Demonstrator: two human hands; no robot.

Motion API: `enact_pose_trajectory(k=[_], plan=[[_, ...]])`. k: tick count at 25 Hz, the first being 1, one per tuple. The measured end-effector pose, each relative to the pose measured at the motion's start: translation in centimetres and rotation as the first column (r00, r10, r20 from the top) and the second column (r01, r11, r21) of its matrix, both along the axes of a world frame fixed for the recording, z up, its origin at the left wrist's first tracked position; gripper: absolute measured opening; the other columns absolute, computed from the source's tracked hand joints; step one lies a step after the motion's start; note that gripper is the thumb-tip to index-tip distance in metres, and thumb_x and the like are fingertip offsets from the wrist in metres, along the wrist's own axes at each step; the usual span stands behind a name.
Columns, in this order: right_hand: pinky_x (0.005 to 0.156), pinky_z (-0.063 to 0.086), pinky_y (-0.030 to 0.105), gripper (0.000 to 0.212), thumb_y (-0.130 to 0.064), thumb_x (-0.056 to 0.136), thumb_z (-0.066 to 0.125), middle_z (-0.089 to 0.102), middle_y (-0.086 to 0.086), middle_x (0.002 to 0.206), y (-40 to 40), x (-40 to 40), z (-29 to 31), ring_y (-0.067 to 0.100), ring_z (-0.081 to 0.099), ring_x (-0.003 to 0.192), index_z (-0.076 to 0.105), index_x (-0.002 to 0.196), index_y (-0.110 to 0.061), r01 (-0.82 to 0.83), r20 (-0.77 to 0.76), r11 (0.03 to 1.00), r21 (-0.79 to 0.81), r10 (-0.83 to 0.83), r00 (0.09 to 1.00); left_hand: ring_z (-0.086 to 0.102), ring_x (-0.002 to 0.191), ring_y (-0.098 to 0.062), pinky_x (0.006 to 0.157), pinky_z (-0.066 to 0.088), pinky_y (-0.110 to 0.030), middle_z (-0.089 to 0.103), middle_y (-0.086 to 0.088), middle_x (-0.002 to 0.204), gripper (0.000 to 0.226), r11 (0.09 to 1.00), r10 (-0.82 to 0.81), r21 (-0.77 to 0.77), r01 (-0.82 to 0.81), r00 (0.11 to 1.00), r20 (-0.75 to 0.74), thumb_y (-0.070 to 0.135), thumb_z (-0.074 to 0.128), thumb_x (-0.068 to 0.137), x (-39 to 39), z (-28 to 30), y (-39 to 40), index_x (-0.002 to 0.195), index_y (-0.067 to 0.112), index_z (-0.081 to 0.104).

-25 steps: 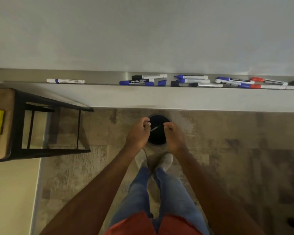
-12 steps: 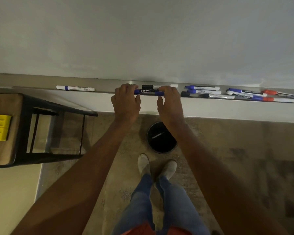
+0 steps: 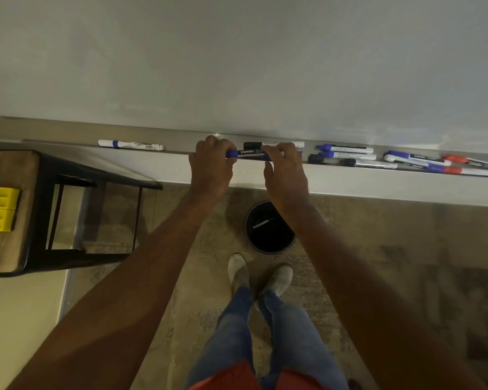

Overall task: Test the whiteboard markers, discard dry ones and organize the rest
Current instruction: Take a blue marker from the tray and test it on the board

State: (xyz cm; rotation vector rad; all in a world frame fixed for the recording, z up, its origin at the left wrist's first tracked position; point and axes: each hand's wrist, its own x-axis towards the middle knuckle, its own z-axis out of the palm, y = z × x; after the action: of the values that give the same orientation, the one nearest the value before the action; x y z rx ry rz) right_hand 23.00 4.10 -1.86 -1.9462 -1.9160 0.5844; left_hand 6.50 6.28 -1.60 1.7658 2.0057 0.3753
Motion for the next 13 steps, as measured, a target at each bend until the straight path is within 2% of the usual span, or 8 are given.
enact_pose_trajectory(k=[2, 5, 8, 10, 13], plan=[[0.080, 0.058, 0.033, 0.036, -0.008, 0.098, 0.063, 0.055, 0.012, 0.132, 0.3, -0.1, 0.3, 0.027, 0.056, 0.117, 0.063, 0.133, -0.014, -0.021, 0.040, 1.000, 0.008, 0.021, 0.999, 0.054, 0.115, -0.027, 0.097, 0.041, -0.042, 0.063, -0.007, 0.123, 0.022, 1.000, 0.004, -0.013, -0.004, 1.000, 0.030, 0.022, 0.070, 0.095, -0.2, 0.2, 0.1, 0.117, 0.018, 0.069], [0.080, 0.059, 0.034, 0.035, -0.011, 0.099, 0.062, 0.054, 0.011, 0.134, 0.6, -0.2, 0.8, 0.026, 0.056, 0.117, 0.063, 0.134, -0.015, -0.008, 0.046, 1.000, -0.009, 0.009, 0.999, 0.055, 0.110, -0.022, 0.094, 0.033, -0.035, 0.065, 0.002, 0.116, 0.014, 0.999, 0.037, -0.016, -0.035, 0.990, 0.135, 0.024, 0.070, 0.094, -0.4, 0.6, -0.2, 0.108, 0.023, 0.070], [0.079, 0.054, 0.029, 0.034, -0.009, 0.100, 0.060, 0.053, 0.011, 0.135, 0.8, -0.4, 1.2, 0.025, 0.055, 0.117, 0.062, 0.133, -0.013, -0.002, 0.012, 1.000, 0.003, 0.002, 1.000, 0.059, 0.098, -0.014, 0.098, 0.047, -0.042, 0.064, 0.011, 0.104, 0.013, 0.993, 0.116, -0.024, -0.115, 0.924, 0.365, 0.025, 0.073, 0.092, -0.3, 1.4, -0.4, 0.103, 0.028, 0.067], [0.076, 0.053, 0.028, 0.033, -0.005, 0.099, 0.059, 0.054, 0.011, 0.134, 1.0, -0.6, 1.4, 0.025, 0.058, 0.112, 0.064, 0.131, -0.011, 0.016, -0.015, 1.000, 0.021, -0.015, 1.000, 0.060, 0.096, -0.013, 0.095, 0.052, -0.033, 0.066, 0.007, 0.105, 0.018, 0.986, 0.167, -0.061, -0.157, 0.863, 0.477, 0.024, 0.074, 0.091, 0.2, 2.4, -0.5, 0.109, 0.020, 0.070], [0.075, 0.061, 0.034, 0.031, -0.002, 0.098, 0.060, 0.055, 0.012, 0.133, 1.1, -0.8, 1.4, 0.024, 0.062, 0.104, 0.064, 0.127, -0.010, 0.024, -0.011, 0.999, 0.032, -0.024, 1.000, 0.063, 0.098, -0.013, 0.092, 0.052, -0.026, 0.071, -0.001, 0.111, 0.022, 0.986, 0.165, -0.063, -0.155, 0.838, 0.521, 0.020, 0.073, 0.092, 0.8, 3.6, -0.8, 0.113, 0.014, 0.072]])
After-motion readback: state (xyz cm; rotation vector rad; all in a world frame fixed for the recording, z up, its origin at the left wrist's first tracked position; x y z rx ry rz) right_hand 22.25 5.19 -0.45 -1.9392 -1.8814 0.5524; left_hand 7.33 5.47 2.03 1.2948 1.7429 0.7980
